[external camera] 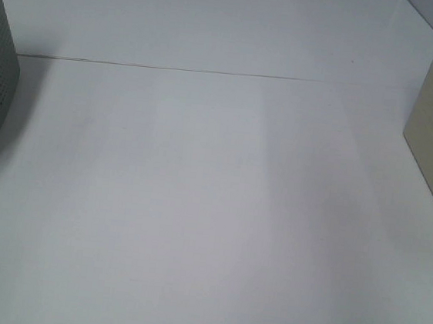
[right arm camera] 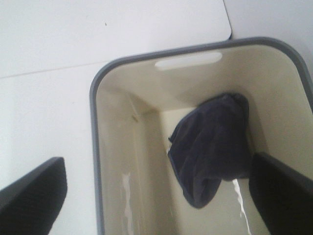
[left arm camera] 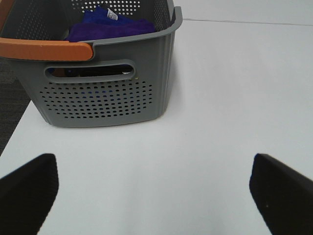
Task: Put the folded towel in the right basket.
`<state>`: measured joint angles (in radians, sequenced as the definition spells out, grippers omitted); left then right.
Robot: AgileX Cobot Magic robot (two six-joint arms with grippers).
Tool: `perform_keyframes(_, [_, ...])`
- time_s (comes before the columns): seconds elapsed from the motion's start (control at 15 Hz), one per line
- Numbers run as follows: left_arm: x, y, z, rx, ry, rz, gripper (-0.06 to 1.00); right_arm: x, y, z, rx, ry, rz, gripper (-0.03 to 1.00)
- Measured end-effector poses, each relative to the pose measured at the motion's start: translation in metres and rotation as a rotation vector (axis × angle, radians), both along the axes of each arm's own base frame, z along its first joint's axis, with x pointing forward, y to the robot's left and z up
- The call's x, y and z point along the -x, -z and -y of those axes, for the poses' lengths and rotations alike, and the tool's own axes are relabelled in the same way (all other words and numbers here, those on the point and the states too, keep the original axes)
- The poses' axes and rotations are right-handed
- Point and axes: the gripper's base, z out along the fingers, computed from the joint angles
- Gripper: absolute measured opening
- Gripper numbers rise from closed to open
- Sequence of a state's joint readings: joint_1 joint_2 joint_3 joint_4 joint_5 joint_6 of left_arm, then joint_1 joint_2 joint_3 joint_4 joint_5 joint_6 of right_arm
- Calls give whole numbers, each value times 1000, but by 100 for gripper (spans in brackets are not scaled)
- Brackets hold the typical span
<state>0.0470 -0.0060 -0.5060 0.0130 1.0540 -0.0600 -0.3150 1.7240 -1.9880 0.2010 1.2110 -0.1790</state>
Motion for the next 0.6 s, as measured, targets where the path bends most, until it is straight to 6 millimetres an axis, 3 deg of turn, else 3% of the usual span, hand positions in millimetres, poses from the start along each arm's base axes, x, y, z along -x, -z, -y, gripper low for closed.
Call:
perform_keyframes(0.07, [0, 0, 0, 0, 0, 0, 99, 11, 1, -4, -2, -3, -15, 98])
perform_keyframes(0.27, [0, 0, 0, 0, 0, 0, 99, 110, -7, -36, 34, -35, 3, 98])
perform_keyframes(0.4, [0, 0, 0, 0, 0, 0, 99, 177, 4, -57, 77, -68, 17, 98])
perform_keyframes(0.47, [0, 0, 0, 0, 0, 0, 99, 241, 24, -78, 111, -76, 76, 98])
perform_keyframes(0.6, [0, 0, 0, 0, 0, 0, 99, 274, 46, -88, 129, -73, 115, 98])
